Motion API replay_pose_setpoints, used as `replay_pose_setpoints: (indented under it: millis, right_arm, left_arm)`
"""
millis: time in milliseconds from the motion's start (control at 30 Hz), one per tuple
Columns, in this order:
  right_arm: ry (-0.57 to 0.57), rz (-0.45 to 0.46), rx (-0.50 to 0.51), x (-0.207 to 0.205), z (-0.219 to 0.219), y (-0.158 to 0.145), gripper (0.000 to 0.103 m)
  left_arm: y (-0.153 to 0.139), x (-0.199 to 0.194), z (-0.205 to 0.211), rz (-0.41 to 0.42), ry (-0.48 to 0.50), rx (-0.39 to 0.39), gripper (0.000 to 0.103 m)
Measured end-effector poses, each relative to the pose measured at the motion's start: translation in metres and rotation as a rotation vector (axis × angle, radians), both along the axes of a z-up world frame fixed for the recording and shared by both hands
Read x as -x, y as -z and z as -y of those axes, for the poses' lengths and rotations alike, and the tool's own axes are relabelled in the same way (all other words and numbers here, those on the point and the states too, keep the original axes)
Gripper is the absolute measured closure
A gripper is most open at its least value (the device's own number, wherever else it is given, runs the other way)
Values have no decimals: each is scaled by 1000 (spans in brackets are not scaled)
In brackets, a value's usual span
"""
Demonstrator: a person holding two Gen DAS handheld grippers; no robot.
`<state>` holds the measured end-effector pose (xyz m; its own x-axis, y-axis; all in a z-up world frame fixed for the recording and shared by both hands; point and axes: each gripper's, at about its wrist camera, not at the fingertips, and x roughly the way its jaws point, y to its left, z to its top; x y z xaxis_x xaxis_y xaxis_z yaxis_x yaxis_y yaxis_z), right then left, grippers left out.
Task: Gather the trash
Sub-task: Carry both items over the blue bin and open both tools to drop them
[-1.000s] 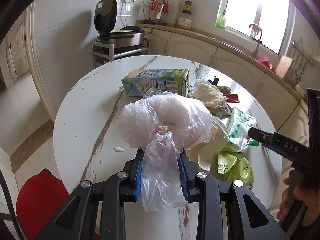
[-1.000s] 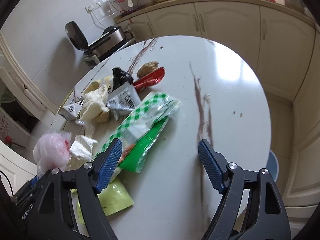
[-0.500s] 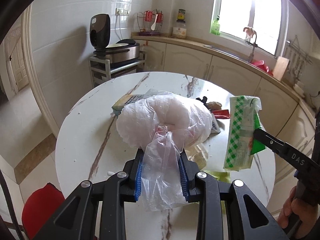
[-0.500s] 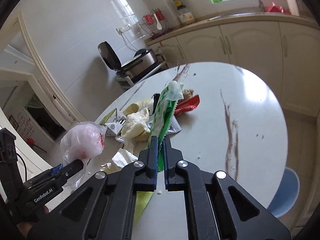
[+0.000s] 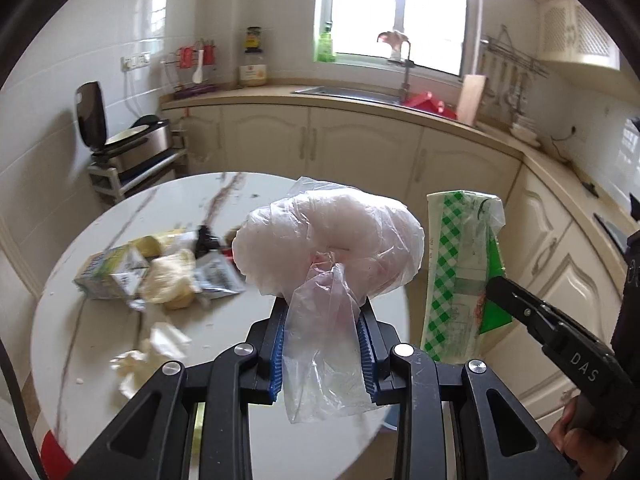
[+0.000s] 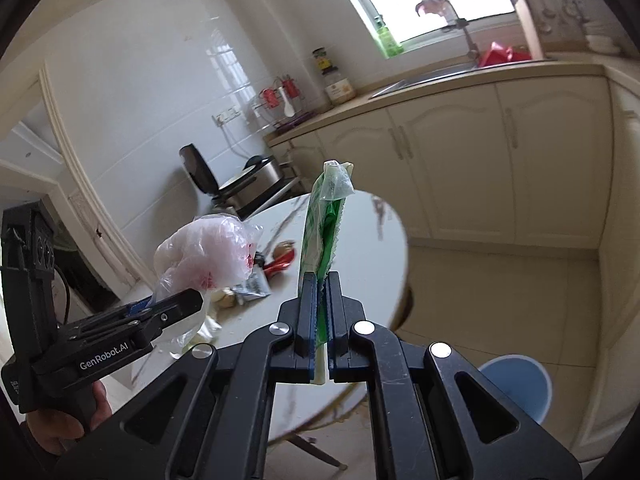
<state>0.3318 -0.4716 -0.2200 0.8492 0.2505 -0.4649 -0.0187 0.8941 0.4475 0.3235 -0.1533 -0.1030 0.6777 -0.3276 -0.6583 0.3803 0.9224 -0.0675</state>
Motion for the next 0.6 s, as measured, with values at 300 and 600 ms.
replay_pose_setpoints:
  millis: [300, 600]
  right_arm:
    - [185, -196, 67, 9, 83, 75, 98]
    - [324, -397, 119, -11, 130, 148, 72]
  left_arm:
    - [56, -37, 145, -124, 230, -64, 76]
    - [164, -104, 228, -294, 287, -206, 76]
